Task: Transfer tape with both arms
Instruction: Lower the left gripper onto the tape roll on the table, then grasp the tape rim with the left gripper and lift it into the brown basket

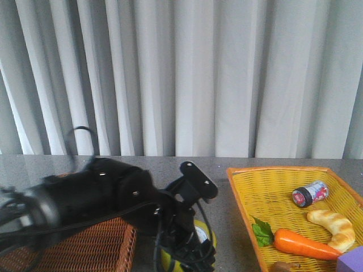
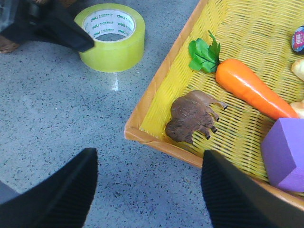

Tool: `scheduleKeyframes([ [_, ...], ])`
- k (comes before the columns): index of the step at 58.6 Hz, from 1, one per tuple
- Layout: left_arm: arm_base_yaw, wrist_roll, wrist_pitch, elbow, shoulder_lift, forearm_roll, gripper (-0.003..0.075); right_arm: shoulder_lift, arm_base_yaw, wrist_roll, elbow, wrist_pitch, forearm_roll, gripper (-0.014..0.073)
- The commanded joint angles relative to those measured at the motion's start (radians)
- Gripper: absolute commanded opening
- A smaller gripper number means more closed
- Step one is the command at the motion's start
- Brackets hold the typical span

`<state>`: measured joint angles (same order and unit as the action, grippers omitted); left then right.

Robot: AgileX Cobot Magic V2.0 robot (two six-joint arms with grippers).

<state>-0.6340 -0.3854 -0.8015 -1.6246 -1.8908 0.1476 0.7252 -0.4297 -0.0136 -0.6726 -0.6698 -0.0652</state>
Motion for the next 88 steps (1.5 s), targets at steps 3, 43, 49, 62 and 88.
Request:
scheduleKeyframes([
  [3, -0.005, -0.011, -0.032, -0.147, -0.063, 0.011, 0.0587, -0.004, 0.005, 0.001, -0.025, 0.07, -0.009, 0.0456],
  [43, 0.018, 0.0, -0.158, -0.312, -0.229, 0.026, 0.026, -0.004, 0.005, 0.001, -0.025, 0.07, -0.009, 0.0456],
  [49, 0.018, 0.0, -0.16, -0.312, -0.224, 0.026, 0.0202, -0.004, 0.005, 0.001, -0.025, 0.07, -0.009, 0.0456],
  [62, 0.018, 0.0, -0.167, -0.312, -0.186, 0.026, 0.0156, -0.004, 0.005, 0.001, -0.025, 0.069, -0.009, 0.0456],
  [88, 0.03, 0.021, -0.216, -0.312, 0.044, -0.093, 0.0158, -0.004, 0.005, 0.001, -0.025, 0.069, -0.009, 0.0456],
])
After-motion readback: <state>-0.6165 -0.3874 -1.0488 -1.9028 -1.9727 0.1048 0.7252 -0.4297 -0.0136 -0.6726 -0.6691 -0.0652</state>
